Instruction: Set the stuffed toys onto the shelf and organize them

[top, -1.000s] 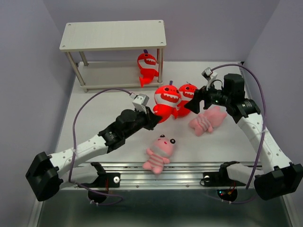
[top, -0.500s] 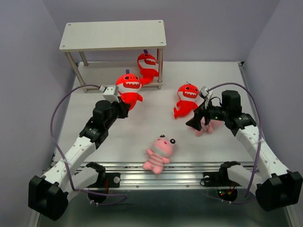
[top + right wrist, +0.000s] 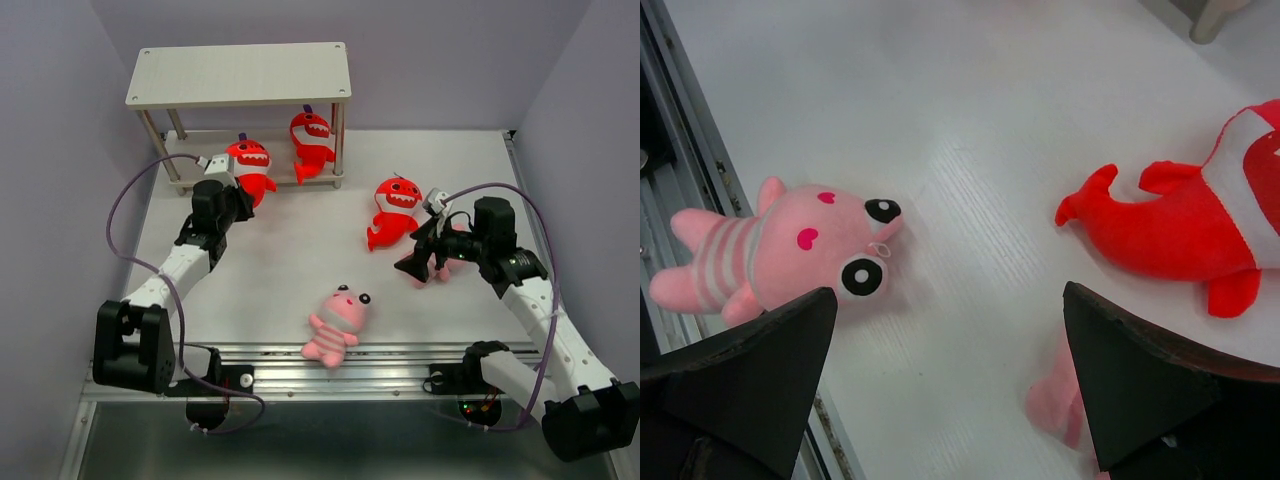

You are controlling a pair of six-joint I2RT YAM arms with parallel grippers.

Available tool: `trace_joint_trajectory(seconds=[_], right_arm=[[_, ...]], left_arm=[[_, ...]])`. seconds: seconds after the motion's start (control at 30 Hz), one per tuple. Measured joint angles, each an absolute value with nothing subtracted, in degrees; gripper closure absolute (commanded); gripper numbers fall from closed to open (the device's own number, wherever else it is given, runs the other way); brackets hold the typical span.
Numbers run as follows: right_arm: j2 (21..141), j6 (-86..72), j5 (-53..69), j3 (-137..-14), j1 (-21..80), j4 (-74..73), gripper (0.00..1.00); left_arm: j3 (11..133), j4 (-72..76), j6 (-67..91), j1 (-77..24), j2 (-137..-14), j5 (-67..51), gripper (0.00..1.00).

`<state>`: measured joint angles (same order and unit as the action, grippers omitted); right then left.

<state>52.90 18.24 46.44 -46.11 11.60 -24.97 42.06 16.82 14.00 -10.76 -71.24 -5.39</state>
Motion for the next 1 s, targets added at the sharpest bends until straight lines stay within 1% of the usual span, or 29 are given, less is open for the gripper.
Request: trace_joint_trajectory(seconds=[0.3,0.57,0.8,1.0], right_arm=[[52.31,18.46,46.28,-46.0,10.94,-24.93,0.0],[52.25,18.55,46.3,-46.0,10.94,-24.91,0.0],[52.31,18.7,46.3,-46.0,10.94,-24.88,0.0],[52.93,18.72,46.3,-46.0,10.94,-24.91,0.0]], left_arm=[[53.06,22.52,12.45,-8.97,-87.99,-5.43,1.0],[62.94,24.77,12.73,-8.99,-99.09,-6.07,1.0],[66.15,24.88,13.52,-9.04,-105.25,-7.4,1.0],[67.13,25.06,14.09,-9.65,-106.28,-7.94,0.99]])
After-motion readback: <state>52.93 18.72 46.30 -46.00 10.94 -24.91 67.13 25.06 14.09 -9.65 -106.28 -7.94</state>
